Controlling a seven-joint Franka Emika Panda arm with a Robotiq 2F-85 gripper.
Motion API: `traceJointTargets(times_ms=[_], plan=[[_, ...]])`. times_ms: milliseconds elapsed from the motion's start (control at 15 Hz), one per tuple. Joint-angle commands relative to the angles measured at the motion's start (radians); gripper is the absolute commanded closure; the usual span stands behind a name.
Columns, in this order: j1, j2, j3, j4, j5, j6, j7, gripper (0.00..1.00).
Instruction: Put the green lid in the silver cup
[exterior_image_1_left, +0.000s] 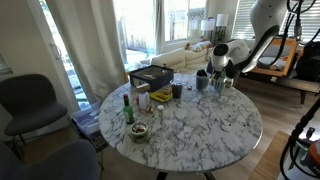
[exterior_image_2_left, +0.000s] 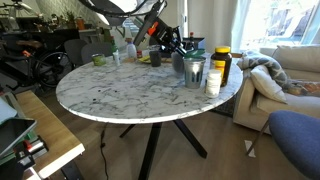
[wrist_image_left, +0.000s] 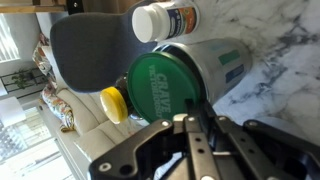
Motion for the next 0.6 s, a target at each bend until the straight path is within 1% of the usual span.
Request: traceJointTargets(times_ms=[0, 67, 133, 200, 267, 400, 467, 533], plan=[[0.0, 0.006, -0.003, 0.004, -0.038, 0.009, 0.03, 0.56], [0.001, 0.001, -0.003, 0.001, -0.042, 0.008, 0.034, 0.5], [0.003, -0.003, -0.003, -0.001, -0.047, 0.006, 0.039, 0.41], [0.007, -0.01, -0.003, -0.004, -0.06, 0.004, 0.047, 0.34], [0.01, -0.017, -0.002, -0.007, -0.074, 0.004, 0.06, 0.25], [0.02, -0.047, 0.0, -0.02, -0.127, 0.006, 0.101, 0.12], [0.024, -0.064, 0.003, -0.027, -0.162, 0.011, 0.125, 0.03], [0.027, -0.091, 0.008, -0.04, -0.216, 0.035, 0.157, 0.0]])
